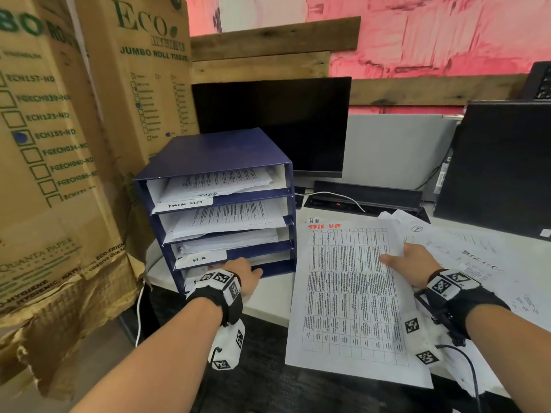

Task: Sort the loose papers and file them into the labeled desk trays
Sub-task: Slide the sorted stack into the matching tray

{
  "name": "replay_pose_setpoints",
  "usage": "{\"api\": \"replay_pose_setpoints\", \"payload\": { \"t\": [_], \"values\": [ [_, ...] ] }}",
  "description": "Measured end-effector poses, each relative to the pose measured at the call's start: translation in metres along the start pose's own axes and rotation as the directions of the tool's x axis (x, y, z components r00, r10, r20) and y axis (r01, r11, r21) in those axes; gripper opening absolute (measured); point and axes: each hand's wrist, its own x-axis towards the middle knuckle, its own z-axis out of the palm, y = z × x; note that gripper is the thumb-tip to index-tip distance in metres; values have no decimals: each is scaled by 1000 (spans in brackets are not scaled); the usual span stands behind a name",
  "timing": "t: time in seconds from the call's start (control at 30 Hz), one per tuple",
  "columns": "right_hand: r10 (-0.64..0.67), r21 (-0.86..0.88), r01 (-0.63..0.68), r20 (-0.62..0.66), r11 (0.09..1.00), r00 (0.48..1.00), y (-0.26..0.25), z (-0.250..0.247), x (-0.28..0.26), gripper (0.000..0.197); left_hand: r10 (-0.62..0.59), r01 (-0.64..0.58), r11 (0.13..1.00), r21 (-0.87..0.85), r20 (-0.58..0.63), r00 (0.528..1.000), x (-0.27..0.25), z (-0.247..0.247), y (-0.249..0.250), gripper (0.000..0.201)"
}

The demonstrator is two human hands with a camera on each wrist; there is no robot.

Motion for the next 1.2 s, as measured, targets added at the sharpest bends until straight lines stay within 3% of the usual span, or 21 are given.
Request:
{"api": "replay_pose_setpoints", "payload": {
  "t": [0.1, 0.2, 0.27, 0.4, 0.57, 0.67, 0.87, 1.07, 1.2],
  "values": [
    [-17, 16, 17, -7, 1000, 1000, -4, -13, -12, 23, 136, -136, 989, -57, 4, 991, -23, -10, 18, 53],
    [-31, 5, 31, -2, 1000, 1000, -9, -28, -30, 27, 273, -250, 934, -256, 60, 960, -47, -15, 34, 50],
    [-53, 16, 53, 14, 998, 998, -13, -35, -40, 27, 302, -228, 856, -465, 91, 949, -59, -13, 43, 42],
    [-122, 114, 118, 26, 986, 992, -25, -38, -59, 18, 294, -223, 678, -700, -20, 956, -77, -14, 55, 27],
    [-145, 398, 112, 53, 911, 988, -48, -28, -69, 29, 193, -213, 557, -802, -125, 973, -90, -29, 41, 12],
    [-179, 483, 96, 130, 871, 975, -67, -16, -78, 22, 18, -213, 519, -828, -238, 971, -91, -33, 22, 16],
    [-256, 375, 92, 418, 923, 872, -100, 20, -93, 21, -219, -160, 434, -887, -276, 936, -88, -53, -21, 27],
    [-261, 282, 145, 436, 948, 861, -130, 49, -87, 19, -327, -127, 419, -899, -280, 903, -89, -72, -58, 24],
    [-275, 277, 151, 494, 949, 825, -147, 67, -82, 17, -343, -114, 319, -941, -227, 912, -93, -79, -81, 24]
  ]
}}
